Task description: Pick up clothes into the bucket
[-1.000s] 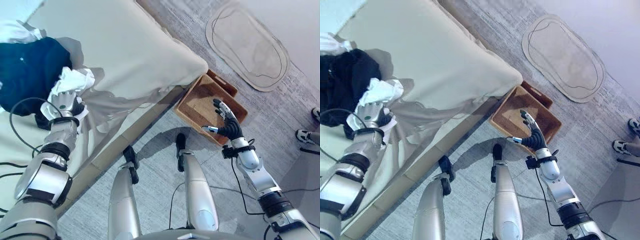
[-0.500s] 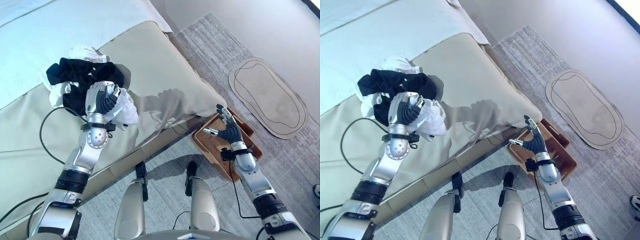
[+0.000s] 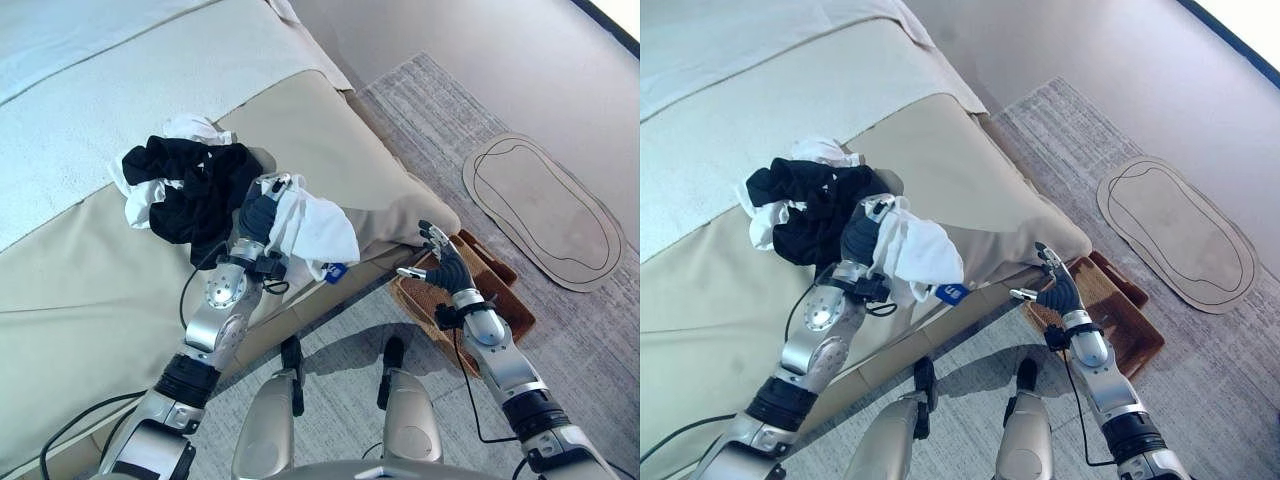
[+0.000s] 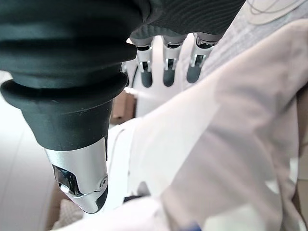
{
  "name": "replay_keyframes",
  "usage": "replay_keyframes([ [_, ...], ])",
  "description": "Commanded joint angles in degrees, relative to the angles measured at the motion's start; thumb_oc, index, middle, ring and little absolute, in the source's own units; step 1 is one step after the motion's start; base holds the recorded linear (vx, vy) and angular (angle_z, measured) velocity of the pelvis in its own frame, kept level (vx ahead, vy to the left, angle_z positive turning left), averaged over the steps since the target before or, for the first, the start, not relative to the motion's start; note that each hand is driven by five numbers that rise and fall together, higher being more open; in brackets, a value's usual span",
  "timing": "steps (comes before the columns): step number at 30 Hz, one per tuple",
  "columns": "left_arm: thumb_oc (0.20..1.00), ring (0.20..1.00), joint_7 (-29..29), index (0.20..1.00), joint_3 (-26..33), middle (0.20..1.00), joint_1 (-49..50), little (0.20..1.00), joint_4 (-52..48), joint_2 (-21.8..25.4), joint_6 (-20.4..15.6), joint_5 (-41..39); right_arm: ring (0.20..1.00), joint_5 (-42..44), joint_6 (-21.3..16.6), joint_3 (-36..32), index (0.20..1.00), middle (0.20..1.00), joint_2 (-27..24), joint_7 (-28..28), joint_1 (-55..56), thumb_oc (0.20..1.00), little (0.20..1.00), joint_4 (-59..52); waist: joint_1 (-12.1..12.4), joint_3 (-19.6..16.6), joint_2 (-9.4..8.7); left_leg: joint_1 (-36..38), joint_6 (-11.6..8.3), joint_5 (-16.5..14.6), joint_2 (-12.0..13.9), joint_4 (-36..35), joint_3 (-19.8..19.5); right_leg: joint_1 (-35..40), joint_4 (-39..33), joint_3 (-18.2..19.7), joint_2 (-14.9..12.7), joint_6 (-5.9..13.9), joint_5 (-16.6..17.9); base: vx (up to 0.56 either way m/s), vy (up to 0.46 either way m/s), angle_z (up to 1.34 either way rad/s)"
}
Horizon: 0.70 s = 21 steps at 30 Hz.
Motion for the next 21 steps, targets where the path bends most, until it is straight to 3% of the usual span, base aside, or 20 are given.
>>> replay_keyframes([
  [1,0.2,0.2,-2.1,0.2,0.4,0.2,-0.6,0.2,-6.3,0.2,-2.0,-1.4,1.0,-1.2,-1.7,1.1,1.0,1.0,-1.1,0.5,-0.4,1.0,1.0,-4.6,-0.8,-4.5,-0.81,-0.1,0.61,-1.3,-0.4,0.4,0.0,0.6,-5.8,-0.5,-0.4,0.76,6.9,0.04,-0.031,-0.01],
  [8,0.2,0.2,-5.4,0.2,-4.5,0.2,-2.3,0.2,-5.9,-0.1,-1.1,-2.2,1.0,-4.5,-2.3,6.9,1.0,1.0,-3.2,3.2,-6.6,1.0,1.0,-6.1,0.1,-7.0,-1.04,3.9,0.33,-1.5,0.3,-1.6,0.2,4.8,-7.8,-1.5,0.3,1.1,6.9,0.06,-0.024,-0.01],
  [21,0.2,0.2,-8.6,0.2,-12.6,0.2,-3.6,0.2,-5.5,-2.9,0.5,-5.7,1.0,-1.7,-1.7,19.1,1.0,1.0,2.5,8.9,-15.1,1.0,1.0,-5.3,1.4,-10.9,-0.91,13.4,-0.21,-1.2,0.6,-7.3,0.5,12.8,-10.4,-3.2,1.8,0.99,5.8,0.08,-0.025,0.0],
])
